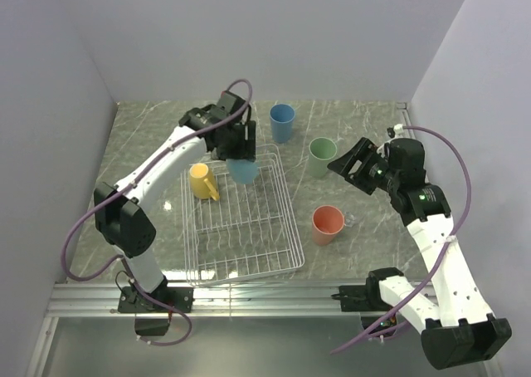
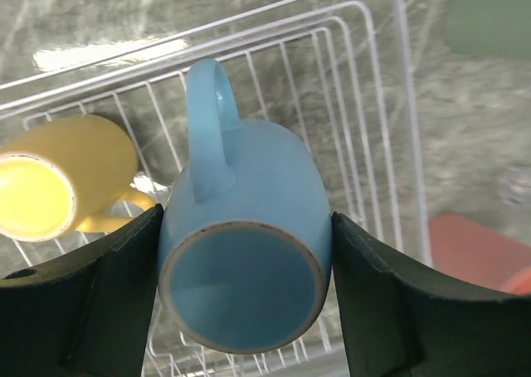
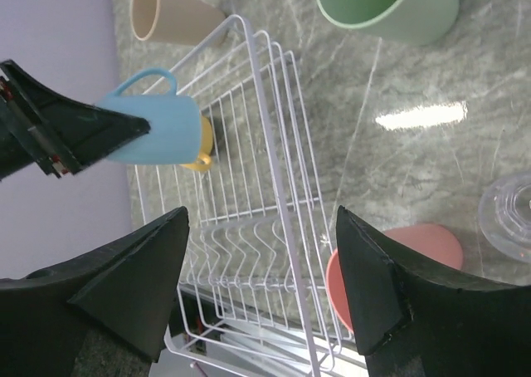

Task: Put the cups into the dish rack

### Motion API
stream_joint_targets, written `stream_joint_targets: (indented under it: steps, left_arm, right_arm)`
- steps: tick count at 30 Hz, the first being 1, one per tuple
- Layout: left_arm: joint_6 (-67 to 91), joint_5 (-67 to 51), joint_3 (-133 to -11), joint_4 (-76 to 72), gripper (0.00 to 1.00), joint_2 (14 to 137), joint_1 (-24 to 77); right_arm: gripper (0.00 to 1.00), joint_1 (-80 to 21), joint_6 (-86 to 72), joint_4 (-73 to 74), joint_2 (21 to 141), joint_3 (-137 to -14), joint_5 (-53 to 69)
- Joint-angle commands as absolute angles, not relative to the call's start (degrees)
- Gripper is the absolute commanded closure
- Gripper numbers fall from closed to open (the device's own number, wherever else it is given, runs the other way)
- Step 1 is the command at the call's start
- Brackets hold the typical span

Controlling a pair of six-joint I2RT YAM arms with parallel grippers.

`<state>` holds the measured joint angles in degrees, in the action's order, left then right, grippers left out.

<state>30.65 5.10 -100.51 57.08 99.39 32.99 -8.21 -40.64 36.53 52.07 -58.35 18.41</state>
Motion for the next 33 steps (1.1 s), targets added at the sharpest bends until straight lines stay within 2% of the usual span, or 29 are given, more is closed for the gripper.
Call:
stream_joint_targets:
  steps: [1, 8, 17, 20, 21, 23, 24, 27, 29, 31, 33]
  left_arm:
    - [29.4, 17.3, -98.2, 51.7, 1.0, 98.0, 35.8]
    - [29.4, 28.2, -94.5, 49.8, 1.0, 102.7, 38.9]
    - [32.2, 26.1, -89.5, 46.3, 0.99, 106.0, 39.2]
    - [32.5, 25.3, -88.4, 46.1, 0.83, 105.7, 38.9]
    - [32.7, 25.1, -88.2, 45.9, 0.64, 105.1, 38.8]
    - [32.7, 24.8, -87.3, 45.4, 0.48, 104.4, 38.8]
    - [32.8, 24.8, -86.9, 45.3, 0.35, 103.8, 38.8]
    - [32.6, 25.1, -86.7, 45.5, 0.19, 103.0, 38.6]
    - [32.6, 25.7, -86.7, 46.1, 0.13, 102.8, 38.5]
    - [32.9, 25.6, -86.9, 46.9, 0.02, 102.1, 38.4]
    - [33.1, 24.9, -87.3, 47.5, 0.01, 100.8, 38.4]
  right_arm:
    - [0.22, -7.7, -40.3, 35.1, 51.9, -57.6, 18.5]
    - [0.23, -7.9, -39.4, 35.4, 52.1, -56.6, 17.6]
    - [0.23, -7.9, -37.8, 37.2, 52.7, -58.4, 16.1]
    - [0.23, -7.8, -37.4, 37.4, 52.9, -58.7, 15.6]
    - [0.23, -7.9, -37.3, 37.4, 52.9, -58.8, 15.6]
    - [0.23, -7.8, -37.2, 37.4, 53.0, -58.7, 15.6]
    - [0.23, -7.9, -37.1, 37.2, 53.2, -58.5, 15.5]
    - [0.23, -7.9, -36.9, 36.7, 54.0, -58.4, 15.6]
    - [0.23, -7.9, -36.8, 36.2, 54.6, -58.6, 15.5]
    - [0.23, -7.9, -37.0, 35.7, 55.9, -58.8, 15.6]
    - [0.23, -7.8, -37.7, 34.5, 57.6, -59.4, 16.1]
